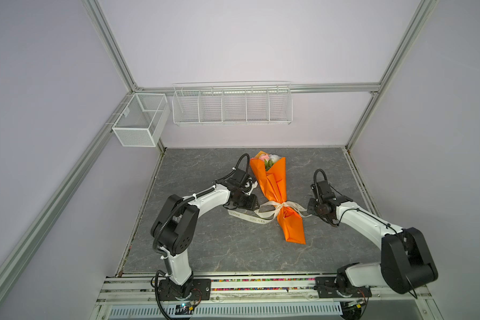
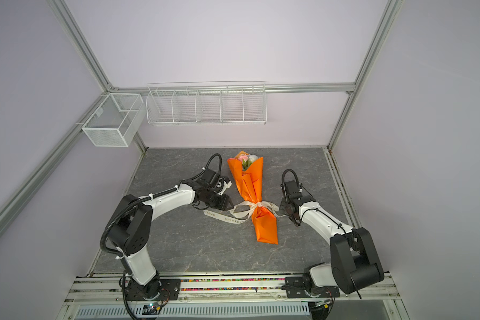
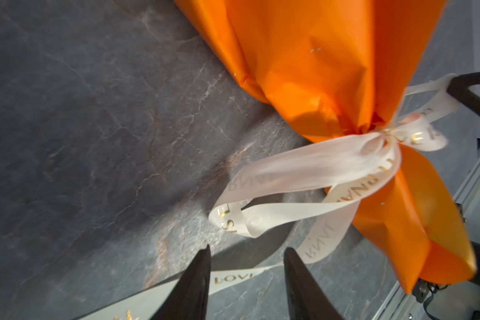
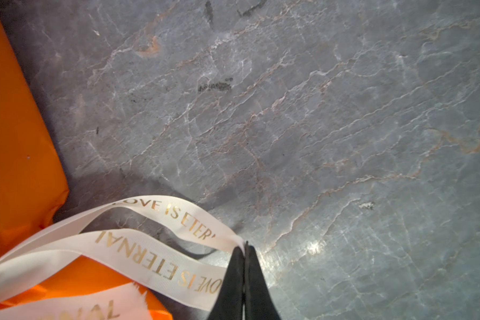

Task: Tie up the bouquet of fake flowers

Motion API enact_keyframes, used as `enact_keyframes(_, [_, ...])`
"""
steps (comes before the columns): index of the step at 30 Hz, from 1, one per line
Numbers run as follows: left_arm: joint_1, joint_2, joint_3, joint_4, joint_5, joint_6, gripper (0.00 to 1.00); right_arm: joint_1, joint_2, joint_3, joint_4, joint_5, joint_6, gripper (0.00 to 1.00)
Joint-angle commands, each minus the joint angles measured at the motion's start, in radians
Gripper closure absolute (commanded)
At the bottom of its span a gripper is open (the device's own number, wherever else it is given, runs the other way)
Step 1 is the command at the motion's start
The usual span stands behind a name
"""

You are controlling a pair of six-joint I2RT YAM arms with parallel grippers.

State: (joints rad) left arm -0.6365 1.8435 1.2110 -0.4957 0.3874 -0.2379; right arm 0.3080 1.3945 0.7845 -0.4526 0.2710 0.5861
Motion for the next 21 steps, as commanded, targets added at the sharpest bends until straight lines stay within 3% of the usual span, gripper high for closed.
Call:
enact_keyframes(1, [-0.010,0.017,-0.001,0.038,-0.044,-0.068,0.54,-0.006,0.005,0.024,-0.001,-0.019,-0.017,0.94])
enact_keyframes(9, [-0.076,0.047,0.005,0.036,-0.073,0.010,0.53,-0.006,0.034,0.036,-0.001,-0.037,-0.020,0.94])
enact_keyframes(21, [-0.081,0.113,0.049,0.012,-0.137,0.006,0.52,-0.006,0.047,0.049,-0.008,-0.053,-0.016,0.94])
